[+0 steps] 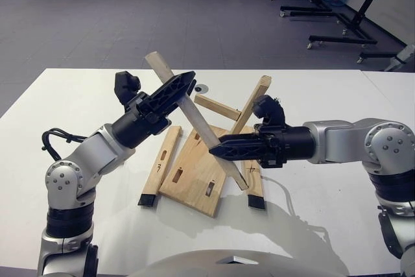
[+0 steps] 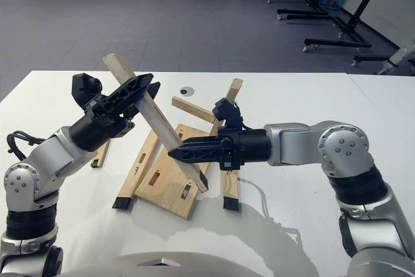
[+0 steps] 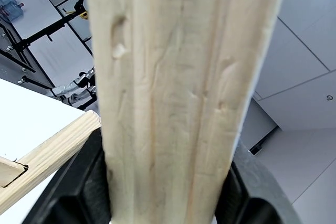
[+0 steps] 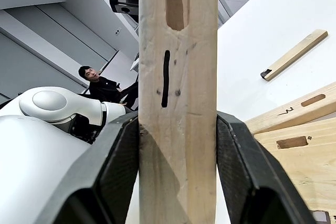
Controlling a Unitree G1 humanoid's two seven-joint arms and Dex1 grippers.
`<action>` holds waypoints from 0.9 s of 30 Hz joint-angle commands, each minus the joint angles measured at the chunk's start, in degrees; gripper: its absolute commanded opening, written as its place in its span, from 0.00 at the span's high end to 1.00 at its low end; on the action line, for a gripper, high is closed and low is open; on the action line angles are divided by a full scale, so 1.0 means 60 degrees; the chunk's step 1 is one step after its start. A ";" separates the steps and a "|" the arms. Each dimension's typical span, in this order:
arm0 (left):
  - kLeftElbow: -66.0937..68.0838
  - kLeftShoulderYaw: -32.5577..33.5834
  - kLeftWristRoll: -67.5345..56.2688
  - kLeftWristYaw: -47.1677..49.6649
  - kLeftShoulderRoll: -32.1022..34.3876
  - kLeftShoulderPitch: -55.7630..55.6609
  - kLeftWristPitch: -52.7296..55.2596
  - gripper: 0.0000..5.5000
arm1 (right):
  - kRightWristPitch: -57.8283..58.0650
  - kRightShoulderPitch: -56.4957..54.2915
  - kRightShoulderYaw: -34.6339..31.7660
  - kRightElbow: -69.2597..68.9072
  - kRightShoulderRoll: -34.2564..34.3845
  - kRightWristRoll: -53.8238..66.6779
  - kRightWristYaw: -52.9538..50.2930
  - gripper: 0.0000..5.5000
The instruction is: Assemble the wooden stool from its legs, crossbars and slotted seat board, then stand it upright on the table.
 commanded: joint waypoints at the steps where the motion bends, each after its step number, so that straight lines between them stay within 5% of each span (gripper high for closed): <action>1: 0.0090 -0.0105 0.0114 0.0085 0.0191 0.0110 0.0005 0.62 | -0.0254 -0.0011 -0.0094 -0.0129 -0.0022 0.0053 -0.0143 0.64; 4: 0.0145 -0.0067 0.0199 0.0028 0.0241 0.0098 -0.0010 0.62 | -0.0393 0.0028 -0.0201 -0.0095 0.0039 -0.0121 -0.0280 0.64; 20: 0.0346 0.0071 0.1161 -0.0717 0.0789 0.0217 0.0321 0.63 | -0.0352 0.0288 -0.0938 0.0917 -0.0360 -0.0180 0.0081 0.05; 27: 0.0333 0.0331 0.3722 -0.2393 0.1724 0.0459 0.0471 0.63 | 0.0322 0.1484 -0.1851 0.0325 -0.1299 -0.2013 0.2106 0.03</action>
